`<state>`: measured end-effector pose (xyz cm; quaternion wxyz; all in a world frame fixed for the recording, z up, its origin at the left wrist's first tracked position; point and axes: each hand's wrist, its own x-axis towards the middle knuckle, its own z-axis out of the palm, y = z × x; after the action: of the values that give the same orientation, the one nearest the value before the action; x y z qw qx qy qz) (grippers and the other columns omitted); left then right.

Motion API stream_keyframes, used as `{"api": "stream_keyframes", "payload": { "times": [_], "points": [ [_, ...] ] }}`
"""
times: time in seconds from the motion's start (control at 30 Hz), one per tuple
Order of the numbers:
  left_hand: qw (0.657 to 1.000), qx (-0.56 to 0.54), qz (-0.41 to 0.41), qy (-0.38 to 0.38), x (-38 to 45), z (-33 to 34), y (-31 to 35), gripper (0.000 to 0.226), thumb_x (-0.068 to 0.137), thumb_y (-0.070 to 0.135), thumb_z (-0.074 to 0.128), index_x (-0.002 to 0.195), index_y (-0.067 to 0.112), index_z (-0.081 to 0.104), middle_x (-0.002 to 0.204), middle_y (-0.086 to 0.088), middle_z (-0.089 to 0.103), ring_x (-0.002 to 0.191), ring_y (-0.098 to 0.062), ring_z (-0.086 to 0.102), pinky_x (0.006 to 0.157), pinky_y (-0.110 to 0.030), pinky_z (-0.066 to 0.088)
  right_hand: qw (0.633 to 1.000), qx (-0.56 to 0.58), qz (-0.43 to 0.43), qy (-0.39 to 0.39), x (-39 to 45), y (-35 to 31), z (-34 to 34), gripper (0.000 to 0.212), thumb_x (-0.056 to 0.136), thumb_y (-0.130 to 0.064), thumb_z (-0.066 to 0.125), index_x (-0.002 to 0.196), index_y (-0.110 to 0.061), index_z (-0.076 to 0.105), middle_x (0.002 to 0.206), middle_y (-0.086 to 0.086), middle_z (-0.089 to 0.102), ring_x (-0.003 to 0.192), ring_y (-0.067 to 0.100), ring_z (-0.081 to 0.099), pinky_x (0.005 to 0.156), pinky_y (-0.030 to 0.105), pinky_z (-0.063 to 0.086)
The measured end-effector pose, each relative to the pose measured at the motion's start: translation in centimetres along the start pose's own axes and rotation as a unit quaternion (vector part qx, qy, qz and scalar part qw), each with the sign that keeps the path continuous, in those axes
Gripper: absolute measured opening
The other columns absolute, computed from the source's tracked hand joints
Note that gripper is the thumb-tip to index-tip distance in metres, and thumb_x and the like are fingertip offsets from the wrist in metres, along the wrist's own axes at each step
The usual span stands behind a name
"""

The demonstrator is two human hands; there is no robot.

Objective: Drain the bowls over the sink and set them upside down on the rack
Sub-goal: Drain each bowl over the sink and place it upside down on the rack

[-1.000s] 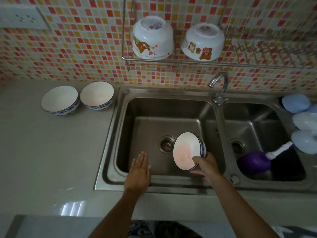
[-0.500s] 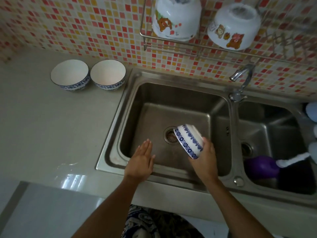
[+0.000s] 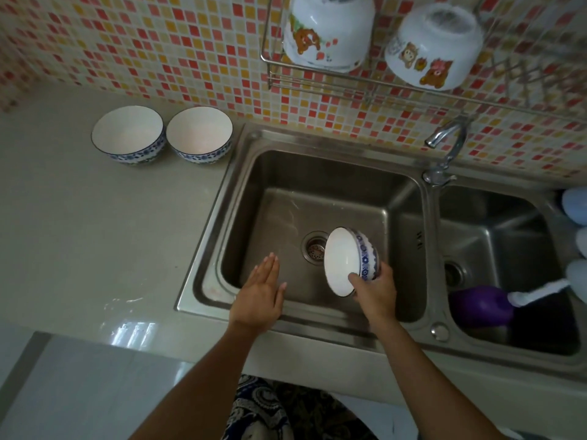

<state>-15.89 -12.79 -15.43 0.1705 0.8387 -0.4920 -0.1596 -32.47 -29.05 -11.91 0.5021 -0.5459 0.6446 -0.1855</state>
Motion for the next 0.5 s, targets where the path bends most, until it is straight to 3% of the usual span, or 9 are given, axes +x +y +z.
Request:
{"api": "stream_keyframes", "payload": {
  "times": [0.07,0.13,0.2,0.3,0.43,0.5],
  "points": [
    [1.000,-0.012,-0.008,-0.005,0.0,0.0,0.2,0.063,0.097,0.044,0.021,0.150,0.013,0.009,0.159,-0.003,0.008,0.146,-0.013,0.005,0.116,-0.024,0.001,0.961,0.222,0.154,-0.051,-0.3,-0.8,-0.4,0.045,0.080,-0.007,0.068,0.122,-0.017,0.053,0.118,0.011,0.058,0.107,0.036,0.059,0.069,0.047,0.061],
    [1.000,-0.023,-0.006,-0.012,-0.1,-0.2,0.2,0.064,0.096,0.048,0.015,0.151,0.016,0.005,0.159,-0.001,0.003,0.145,-0.011,-0.001,0.117,-0.025,0.001,0.909,0.339,0.215,-0.108,-1.2,-1.6,-1.4,0.029,0.086,-0.007,0.060,0.114,-0.016,0.057,0.114,0.012,0.057,0.104,0.034,0.058,0.071,0.047,0.060],
    [0.999,-0.037,-0.004,-0.017,-0.3,-0.5,0.2,0.071,0.091,0.058,0.002,0.150,0.019,0.001,0.158,0.003,-0.003,0.145,-0.009,-0.006,0.117,-0.025,-0.002,0.885,0.387,0.219,-0.139,-2.0,-2.2,-2.5,0.027,0.087,-0.008,0.057,0.113,-0.017,0.057,0.114,0.014,0.056,0.105,0.035,0.057,0.074,0.046,0.059],
    [0.997,-0.068,-0.006,0.019,0.3,-2.0,0.9,0.077,0.085,0.064,-0.010,0.149,0.021,-0.001,0.156,0.006,-0.006,0.146,-0.010,-0.004,0.118,-0.027,-0.002,0.880,0.396,0.208,-0.158,-3.3,-4.0,-4.3,0.035,0.086,-0.010,0.056,0.121,-0.013,0.055,0.118,0.017,0.058,0.104,0.037,0.060,0.070,0.043,0.062],
    [0.985,-0.074,0.078,0.135,4.6,-8.3,4.9,0.059,0.099,0.045,0.012,0.151,0.018,0.008,0.158,0.005,0.002,0.147,-0.009,0.002,0.119,-0.025,0.001,0.886,0.392,0.157,-0.193,-5.5,-8.5,-7.5,0.053,0.058,-0.018,0.070,0.109,-0.012,0.062,0.104,0.016,0.067,0.086,0.035,0.066,0.058,0.037,0.060],
    [0.967,-0.081,0.135,0.203,7.3,-13.0,8.0,0.056,0.100,0.037,0.019,0.150,0.015,0.012,0.158,0.003,0.005,0.146,-0.007,0.001,0.119,-0.023,0.000,0.883,0.409,0.115,-0.201,-6.6,-10.9,-9.1,0.045,0.063,-0.023,0.070,0.107,-0.016,0.064,0.104,0.015,0.068,0.087,0.035,0.066,0.058,0.035,0.057]
  ]
}}
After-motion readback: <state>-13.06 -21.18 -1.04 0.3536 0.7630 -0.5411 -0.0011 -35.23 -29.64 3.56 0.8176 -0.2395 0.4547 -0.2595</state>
